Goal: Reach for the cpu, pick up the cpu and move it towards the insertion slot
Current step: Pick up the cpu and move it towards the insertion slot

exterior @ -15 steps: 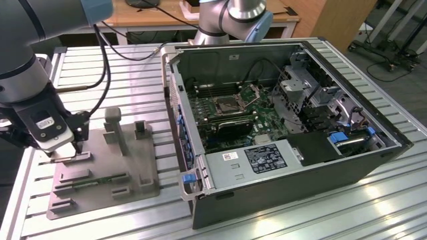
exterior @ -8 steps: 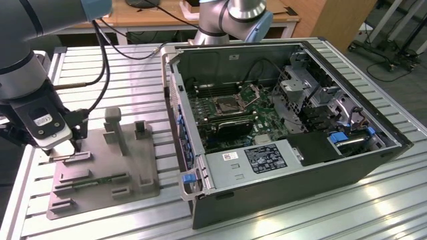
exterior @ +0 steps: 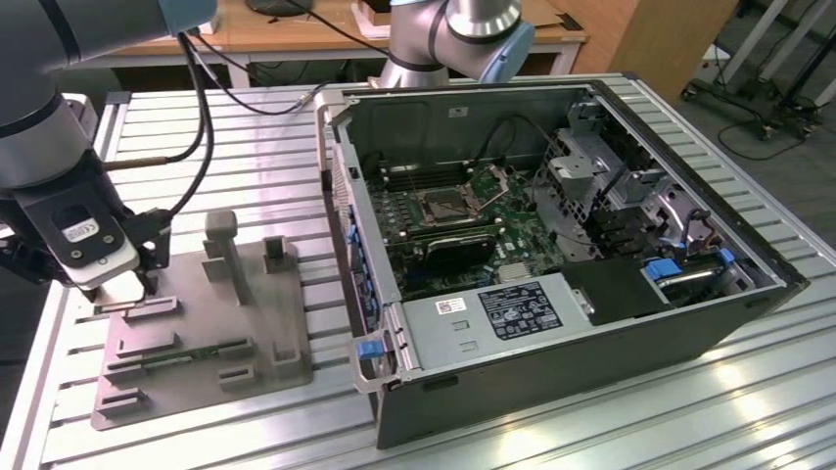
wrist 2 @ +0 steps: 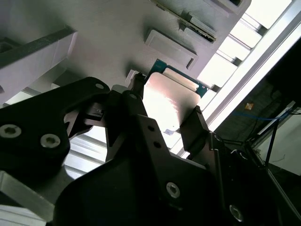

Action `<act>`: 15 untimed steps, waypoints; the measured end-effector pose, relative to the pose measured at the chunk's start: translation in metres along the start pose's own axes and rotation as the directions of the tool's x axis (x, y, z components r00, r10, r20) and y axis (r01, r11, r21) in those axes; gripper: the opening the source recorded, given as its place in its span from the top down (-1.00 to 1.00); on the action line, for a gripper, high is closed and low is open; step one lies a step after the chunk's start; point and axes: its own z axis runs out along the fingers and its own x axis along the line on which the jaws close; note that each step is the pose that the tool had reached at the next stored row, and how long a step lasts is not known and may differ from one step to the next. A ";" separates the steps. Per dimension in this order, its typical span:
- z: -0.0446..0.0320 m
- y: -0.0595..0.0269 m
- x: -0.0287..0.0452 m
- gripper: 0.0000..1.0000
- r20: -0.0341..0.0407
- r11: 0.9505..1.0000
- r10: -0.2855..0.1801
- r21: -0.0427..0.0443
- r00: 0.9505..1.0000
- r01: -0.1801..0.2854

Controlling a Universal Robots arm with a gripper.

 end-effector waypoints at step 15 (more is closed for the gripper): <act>-0.0074 0.0003 0.0000 -0.09 0.000 1.000 0.000 0.000 1.000 0.000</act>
